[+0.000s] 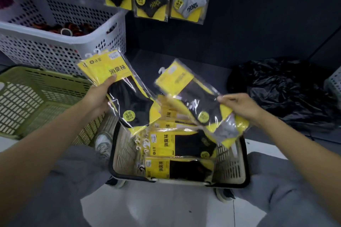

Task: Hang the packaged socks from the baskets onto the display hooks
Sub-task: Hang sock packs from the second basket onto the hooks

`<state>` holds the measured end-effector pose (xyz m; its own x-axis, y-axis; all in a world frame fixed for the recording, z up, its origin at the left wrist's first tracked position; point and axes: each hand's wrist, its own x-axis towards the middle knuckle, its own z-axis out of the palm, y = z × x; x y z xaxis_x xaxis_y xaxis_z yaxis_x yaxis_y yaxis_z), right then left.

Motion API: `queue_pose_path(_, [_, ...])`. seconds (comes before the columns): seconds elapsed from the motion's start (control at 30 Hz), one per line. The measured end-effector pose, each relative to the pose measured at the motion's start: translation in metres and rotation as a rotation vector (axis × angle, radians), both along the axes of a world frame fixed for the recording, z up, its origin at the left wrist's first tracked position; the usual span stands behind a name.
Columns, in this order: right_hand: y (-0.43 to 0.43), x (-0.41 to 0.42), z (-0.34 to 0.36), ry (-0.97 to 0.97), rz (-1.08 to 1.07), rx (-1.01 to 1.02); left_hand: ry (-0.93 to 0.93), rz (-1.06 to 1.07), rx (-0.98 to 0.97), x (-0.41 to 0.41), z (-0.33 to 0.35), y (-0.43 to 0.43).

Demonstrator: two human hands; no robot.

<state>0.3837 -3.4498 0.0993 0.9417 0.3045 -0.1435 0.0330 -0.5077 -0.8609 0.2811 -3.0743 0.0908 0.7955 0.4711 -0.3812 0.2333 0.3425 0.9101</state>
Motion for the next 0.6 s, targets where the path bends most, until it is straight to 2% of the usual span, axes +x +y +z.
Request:
queue_pose_path(0.1, [0.008, 0.006, 0.019, 0.085, -0.221, 0.333, 0.071, -0.108, 0.012, 0.007, 0.003, -0.025])
queue_pose_path(0.2, [0.033, -0.004, 0.021, 0.283, -0.211, 0.531, 0.068, -0.228, -0.111, 0.018, 0.008, -0.058])
queue_pose_path(0.3, [0.061, -0.023, 0.012, 0.393, -0.153, 0.548, 0.009, -0.429, -0.141, 0.026, 0.021, -0.091])
queue_pose_path(0.37, [0.075, -0.032, 0.007, 0.346, -0.117, 0.507, -0.021, -0.384, -0.130, 0.031, 0.030, -0.106])
queue_pose_path(0.4, [0.079, -0.032, 0.008, 0.254, -0.104, 0.446, -0.024, -0.310, -0.111, 0.035, 0.031, -0.109])
queue_pose_path(0.5, [0.081, -0.019, 0.021, 0.063, -0.095, 0.326, -0.107, -0.206, 0.089, 0.047, 0.037, -0.113])
queue_pose_path(0.6, [0.080, -0.004, 0.040, 0.124, 0.005, 0.506, -0.284, -0.308, 0.290, 0.054, 0.054, -0.124])
